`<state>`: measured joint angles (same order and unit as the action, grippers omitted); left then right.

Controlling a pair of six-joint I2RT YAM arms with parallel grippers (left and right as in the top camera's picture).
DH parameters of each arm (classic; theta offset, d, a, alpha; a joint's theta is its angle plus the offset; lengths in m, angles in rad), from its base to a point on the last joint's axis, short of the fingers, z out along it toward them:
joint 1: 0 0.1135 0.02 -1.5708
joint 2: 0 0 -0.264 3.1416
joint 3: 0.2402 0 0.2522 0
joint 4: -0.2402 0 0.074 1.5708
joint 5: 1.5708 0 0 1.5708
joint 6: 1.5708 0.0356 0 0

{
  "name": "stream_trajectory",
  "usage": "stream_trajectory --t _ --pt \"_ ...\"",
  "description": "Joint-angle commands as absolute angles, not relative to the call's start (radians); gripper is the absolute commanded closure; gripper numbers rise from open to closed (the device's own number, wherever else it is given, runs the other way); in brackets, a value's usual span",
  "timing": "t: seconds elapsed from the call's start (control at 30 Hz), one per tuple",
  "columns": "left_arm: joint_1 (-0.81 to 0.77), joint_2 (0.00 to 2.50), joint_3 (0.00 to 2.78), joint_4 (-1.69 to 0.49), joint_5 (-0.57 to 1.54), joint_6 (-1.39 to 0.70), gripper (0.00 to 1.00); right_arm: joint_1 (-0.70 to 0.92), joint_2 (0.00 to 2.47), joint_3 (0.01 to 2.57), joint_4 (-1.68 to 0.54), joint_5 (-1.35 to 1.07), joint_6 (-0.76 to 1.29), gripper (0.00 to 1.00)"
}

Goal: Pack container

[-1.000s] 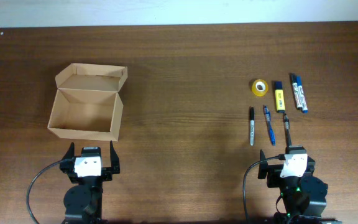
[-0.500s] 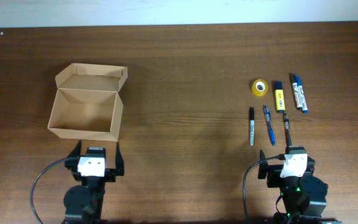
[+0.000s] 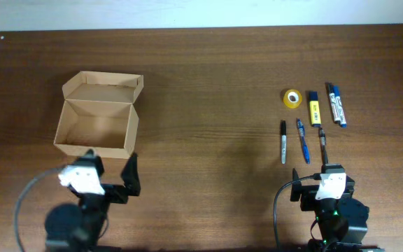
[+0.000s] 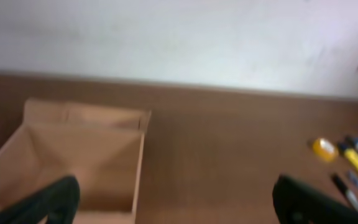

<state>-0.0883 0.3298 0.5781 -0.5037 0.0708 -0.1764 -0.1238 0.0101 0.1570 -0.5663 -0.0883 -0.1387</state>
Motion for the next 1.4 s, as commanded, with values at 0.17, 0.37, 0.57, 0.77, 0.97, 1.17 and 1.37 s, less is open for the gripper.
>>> stream_trajectory --t 0.17,0.37,0.57,0.77,0.97,1.17,1.37 --pt "-0.082 0.933 1.166 -0.904 -0.015 -0.127 0.0 -0.131 0.003 0.15 -0.563 -0.097 -0.141 0.01" --pt "-0.082 1.33 1.443 -1.092 0.025 -0.1 0.0 -0.131 0.003 0.15 -0.563 -0.097 -0.141 0.01" --pt "-0.082 1.561 1.464 -1.089 0.078 -0.055 0.0 -0.131 0.004 0.15 -0.563 -0.097 -0.141 0.01" --pt "-0.072 1.71 1.464 -1.074 0.082 -0.051 0.09 -0.131 0.003 0.15 -0.563 -0.097 -0.141 0.01" --pt "-0.047 1.813 1.464 -1.048 0.079 -0.052 0.58 -0.131 0.003 0.15 -0.564 -0.097 -0.141 0.01" --pt "-0.043 1.877 1.464 -1.025 0.079 -0.052 0.54 -0.131 0.003 0.15 -0.563 -0.097 -0.141 0.01" --pt "-0.043 1.924 1.464 -1.01 0.079 -0.052 0.68 -0.131 0.003 0.15 -0.563 -0.097 -0.141 0.01"
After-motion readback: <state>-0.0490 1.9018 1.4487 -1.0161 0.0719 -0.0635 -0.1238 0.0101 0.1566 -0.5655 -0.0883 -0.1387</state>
